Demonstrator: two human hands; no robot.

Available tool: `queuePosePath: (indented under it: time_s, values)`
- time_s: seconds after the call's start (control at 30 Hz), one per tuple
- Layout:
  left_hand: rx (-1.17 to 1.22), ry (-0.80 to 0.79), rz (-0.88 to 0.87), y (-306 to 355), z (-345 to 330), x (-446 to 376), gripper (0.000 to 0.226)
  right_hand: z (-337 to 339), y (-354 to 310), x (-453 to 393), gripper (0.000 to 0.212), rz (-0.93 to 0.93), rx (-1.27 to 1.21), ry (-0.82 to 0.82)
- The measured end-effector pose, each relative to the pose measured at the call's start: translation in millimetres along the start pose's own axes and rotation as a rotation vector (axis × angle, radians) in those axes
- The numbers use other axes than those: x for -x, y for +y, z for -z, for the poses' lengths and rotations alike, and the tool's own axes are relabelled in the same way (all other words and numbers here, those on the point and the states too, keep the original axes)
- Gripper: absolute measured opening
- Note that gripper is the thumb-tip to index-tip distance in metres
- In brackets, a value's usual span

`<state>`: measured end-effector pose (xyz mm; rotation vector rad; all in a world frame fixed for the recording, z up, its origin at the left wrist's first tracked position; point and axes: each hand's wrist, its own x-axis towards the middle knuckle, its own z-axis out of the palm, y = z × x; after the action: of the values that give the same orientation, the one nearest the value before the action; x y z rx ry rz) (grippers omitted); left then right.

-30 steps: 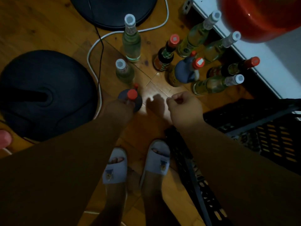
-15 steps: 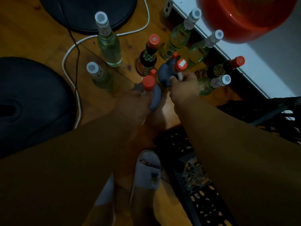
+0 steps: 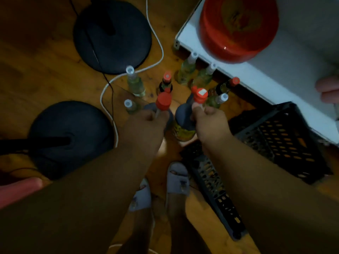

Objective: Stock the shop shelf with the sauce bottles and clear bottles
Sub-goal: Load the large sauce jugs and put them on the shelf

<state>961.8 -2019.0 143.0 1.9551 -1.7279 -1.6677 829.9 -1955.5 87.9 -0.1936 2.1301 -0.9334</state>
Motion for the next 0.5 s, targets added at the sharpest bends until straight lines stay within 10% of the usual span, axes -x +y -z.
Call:
queuePosePath:
  time_s: [0.3,0.5]
  values:
    - [0.16,0.107,-0.204,121,93,178,0.039,121,-123,202,0.044,0.211,-0.137,0.078]
    - [0.176,-0.099,-0.41,166,139,281,0.041,200,-167,316,0.048,0.305,-0.293,0.293]
